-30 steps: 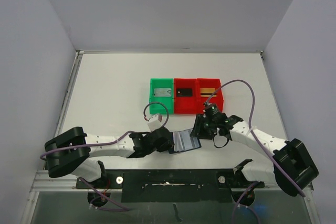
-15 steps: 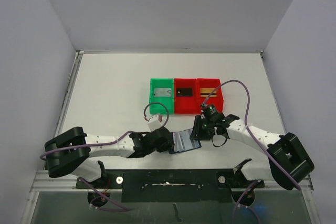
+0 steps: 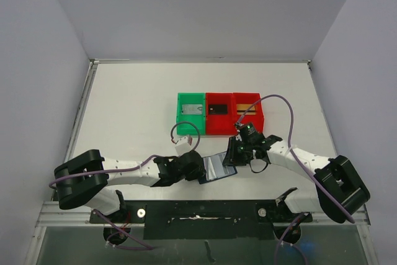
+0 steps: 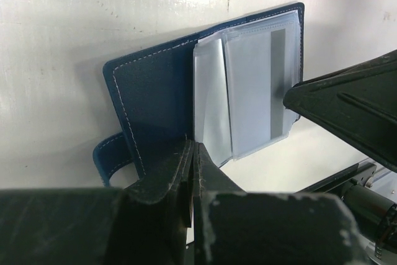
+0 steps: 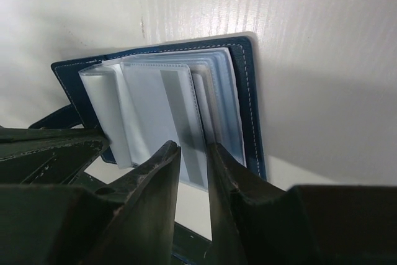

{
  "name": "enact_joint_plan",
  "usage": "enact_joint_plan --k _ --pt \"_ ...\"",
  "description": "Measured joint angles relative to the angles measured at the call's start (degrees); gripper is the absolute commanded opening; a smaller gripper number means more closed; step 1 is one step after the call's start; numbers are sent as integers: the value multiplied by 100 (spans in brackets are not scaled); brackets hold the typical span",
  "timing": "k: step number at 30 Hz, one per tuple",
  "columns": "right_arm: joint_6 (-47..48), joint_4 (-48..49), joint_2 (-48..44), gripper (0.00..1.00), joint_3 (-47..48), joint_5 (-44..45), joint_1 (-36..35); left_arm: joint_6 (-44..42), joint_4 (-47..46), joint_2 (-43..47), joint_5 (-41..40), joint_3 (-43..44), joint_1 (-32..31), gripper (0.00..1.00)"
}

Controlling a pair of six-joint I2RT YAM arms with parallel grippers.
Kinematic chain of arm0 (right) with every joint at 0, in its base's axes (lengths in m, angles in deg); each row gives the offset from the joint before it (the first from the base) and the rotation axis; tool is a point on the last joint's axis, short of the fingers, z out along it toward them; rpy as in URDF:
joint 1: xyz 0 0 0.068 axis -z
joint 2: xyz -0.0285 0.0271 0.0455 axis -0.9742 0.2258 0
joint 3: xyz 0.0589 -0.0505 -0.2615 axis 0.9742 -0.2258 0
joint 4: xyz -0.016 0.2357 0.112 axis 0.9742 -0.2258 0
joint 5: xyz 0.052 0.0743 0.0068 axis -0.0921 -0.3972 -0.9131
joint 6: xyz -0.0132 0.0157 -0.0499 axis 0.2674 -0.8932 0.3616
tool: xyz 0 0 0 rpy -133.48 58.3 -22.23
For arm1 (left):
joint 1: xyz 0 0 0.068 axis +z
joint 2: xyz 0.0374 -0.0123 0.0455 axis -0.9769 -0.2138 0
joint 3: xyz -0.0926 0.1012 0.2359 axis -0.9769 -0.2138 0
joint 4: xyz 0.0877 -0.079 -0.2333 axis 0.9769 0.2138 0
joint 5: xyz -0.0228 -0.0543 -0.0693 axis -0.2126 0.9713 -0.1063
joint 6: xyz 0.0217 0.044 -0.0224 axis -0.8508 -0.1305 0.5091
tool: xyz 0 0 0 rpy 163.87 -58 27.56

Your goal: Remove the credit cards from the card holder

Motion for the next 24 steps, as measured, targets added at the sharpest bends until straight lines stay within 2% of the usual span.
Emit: enact_joint_plan --k 12,24 --pt "13 50 -229 24 42 -295 0 -11 -2 -11 57 0 2 0" --pt "-79 588 -293 28 42 -1119 -9 -11 0 -13 59 0 2 0"
